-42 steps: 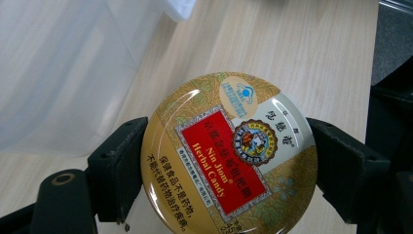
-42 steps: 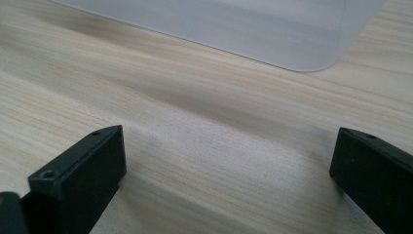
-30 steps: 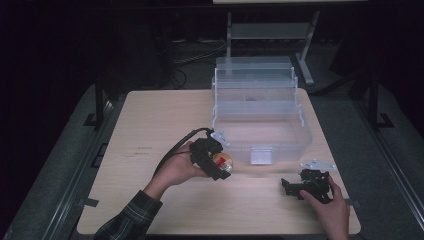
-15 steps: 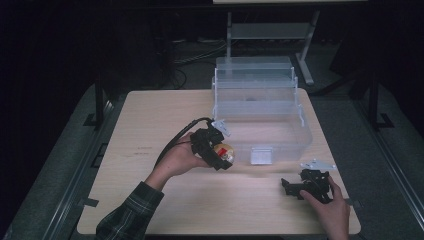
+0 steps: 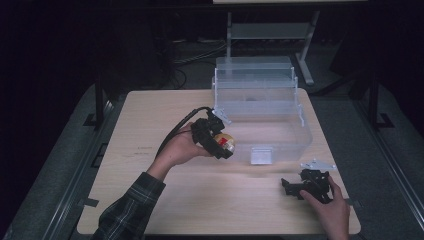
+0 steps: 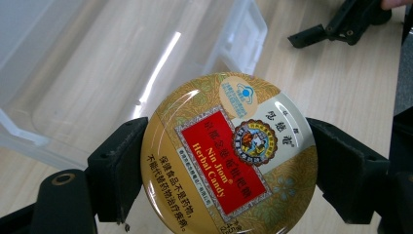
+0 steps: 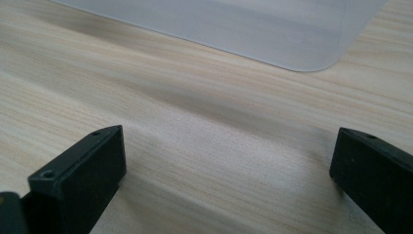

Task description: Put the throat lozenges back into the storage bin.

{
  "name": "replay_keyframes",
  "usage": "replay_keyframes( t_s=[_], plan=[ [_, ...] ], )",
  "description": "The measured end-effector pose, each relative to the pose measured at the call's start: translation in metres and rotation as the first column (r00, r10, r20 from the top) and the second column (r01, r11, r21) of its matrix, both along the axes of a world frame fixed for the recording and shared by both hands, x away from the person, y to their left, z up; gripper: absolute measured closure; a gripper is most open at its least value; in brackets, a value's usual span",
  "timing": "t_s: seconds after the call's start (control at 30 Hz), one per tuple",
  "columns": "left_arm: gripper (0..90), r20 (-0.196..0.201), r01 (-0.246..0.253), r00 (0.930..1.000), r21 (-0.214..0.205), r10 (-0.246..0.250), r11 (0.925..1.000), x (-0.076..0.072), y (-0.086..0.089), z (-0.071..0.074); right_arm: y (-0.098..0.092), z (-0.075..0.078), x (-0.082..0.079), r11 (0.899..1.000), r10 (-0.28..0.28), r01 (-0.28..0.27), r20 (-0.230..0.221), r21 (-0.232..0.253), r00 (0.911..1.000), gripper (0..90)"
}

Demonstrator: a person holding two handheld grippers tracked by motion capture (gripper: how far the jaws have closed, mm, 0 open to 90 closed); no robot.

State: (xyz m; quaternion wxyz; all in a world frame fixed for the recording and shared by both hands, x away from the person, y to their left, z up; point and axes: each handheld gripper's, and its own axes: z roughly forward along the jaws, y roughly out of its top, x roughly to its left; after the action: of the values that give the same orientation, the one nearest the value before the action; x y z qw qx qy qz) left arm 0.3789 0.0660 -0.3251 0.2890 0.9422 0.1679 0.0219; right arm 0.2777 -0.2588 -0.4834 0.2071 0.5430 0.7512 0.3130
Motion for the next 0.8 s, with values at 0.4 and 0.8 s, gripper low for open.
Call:
replay_keyframes(
  t_s=[0.4, 0.8],
  plan=[
    [19.7, 0.002, -0.039, 0.9992, -0.005, 0.039, 0.9992, 0.024, -0.003, 0.003, 0.0, 0.0, 0.0, 1.0, -0.001, 0.001, -0.001, 0.002, 1.0, 0.0],
    [19.6, 0.013, -0.07, 0.9974, 0.01, 0.07, 0.9975, 0.048, -0.006, -0.003, 0.0, 0.0, 0.0, 1.0, -0.002, 0.002, -0.001, 0.002, 1.0, 0.0]
  ],
)
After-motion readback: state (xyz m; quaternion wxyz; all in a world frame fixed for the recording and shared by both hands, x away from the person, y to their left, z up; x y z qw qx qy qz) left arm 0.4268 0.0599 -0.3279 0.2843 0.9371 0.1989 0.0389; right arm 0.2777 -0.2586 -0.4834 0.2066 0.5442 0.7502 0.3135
